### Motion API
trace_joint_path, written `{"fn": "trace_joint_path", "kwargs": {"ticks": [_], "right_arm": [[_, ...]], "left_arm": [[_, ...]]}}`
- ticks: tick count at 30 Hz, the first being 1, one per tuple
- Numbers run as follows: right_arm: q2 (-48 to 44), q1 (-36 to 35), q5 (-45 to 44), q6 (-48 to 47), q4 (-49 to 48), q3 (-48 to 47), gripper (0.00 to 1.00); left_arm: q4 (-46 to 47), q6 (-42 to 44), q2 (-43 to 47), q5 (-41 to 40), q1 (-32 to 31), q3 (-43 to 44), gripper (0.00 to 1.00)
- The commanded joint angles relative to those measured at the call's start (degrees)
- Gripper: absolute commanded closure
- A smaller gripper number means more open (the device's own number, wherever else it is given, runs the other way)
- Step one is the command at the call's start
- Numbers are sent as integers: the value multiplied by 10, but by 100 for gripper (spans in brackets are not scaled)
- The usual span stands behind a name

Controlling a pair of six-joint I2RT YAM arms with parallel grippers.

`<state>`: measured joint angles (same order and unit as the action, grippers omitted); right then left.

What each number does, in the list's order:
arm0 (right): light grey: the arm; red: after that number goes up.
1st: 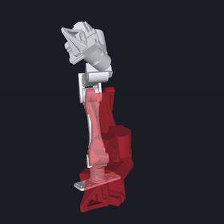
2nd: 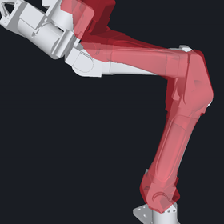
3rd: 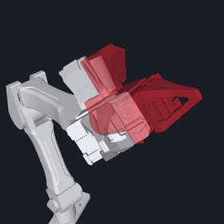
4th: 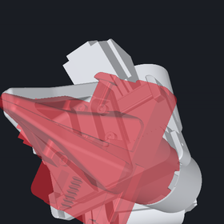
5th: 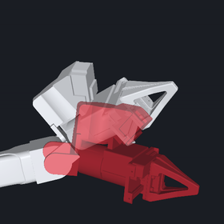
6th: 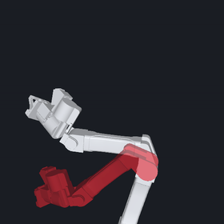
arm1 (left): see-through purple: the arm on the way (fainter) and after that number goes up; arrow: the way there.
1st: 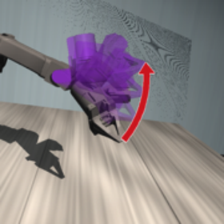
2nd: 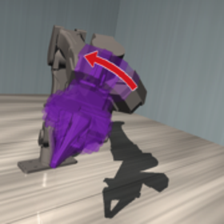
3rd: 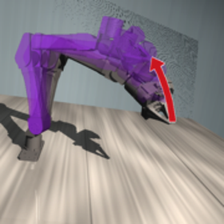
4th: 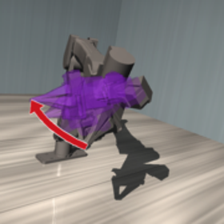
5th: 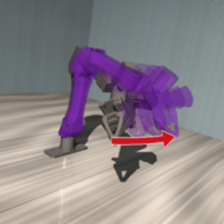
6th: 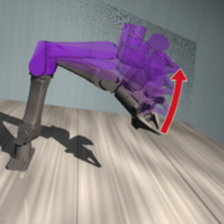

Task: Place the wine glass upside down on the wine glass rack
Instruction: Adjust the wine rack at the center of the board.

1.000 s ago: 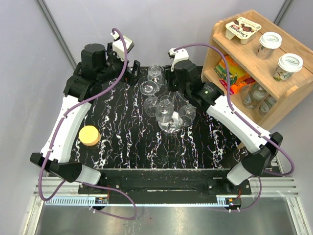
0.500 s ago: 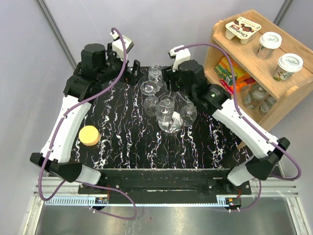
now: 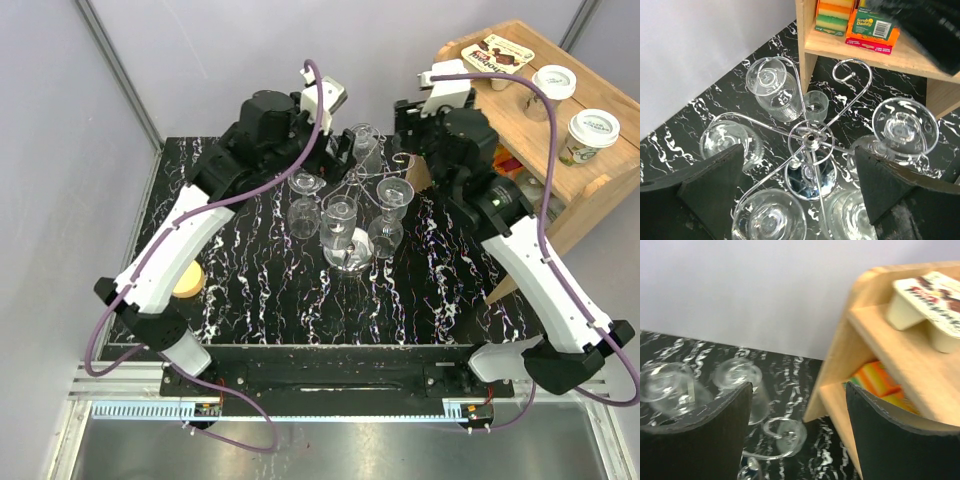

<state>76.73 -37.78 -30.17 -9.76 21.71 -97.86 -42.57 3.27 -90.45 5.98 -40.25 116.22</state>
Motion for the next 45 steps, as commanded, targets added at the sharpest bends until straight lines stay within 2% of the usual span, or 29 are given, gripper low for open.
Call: {"fn": "trace_joint_path", "kwargs": {"ticks": [1, 6, 10, 23, 31, 45], "right_arm": [[-35, 52, -38, -23, -42, 6, 19], [-71, 91, -44, -25, -52, 27, 18], [-93, 109, -44, -25, -54, 44, 17], [-123, 117, -23, -18, -52, 85, 17], [-125, 117, -12, -11, -42, 88, 17], [-127, 117, -5, -12, -41, 100, 17]], "left_arm": [[-11, -62, -39, -75, -23, 66, 5], [-12, -83, -72, -100, -48, 88, 10], [-14, -93, -93, -117, -61, 95, 20], [-6, -70, -121, -157, -70, 81, 34], [12, -57, -117, -159, -69, 57, 54], [13, 8, -94, -165, -70, 28, 67]]}}
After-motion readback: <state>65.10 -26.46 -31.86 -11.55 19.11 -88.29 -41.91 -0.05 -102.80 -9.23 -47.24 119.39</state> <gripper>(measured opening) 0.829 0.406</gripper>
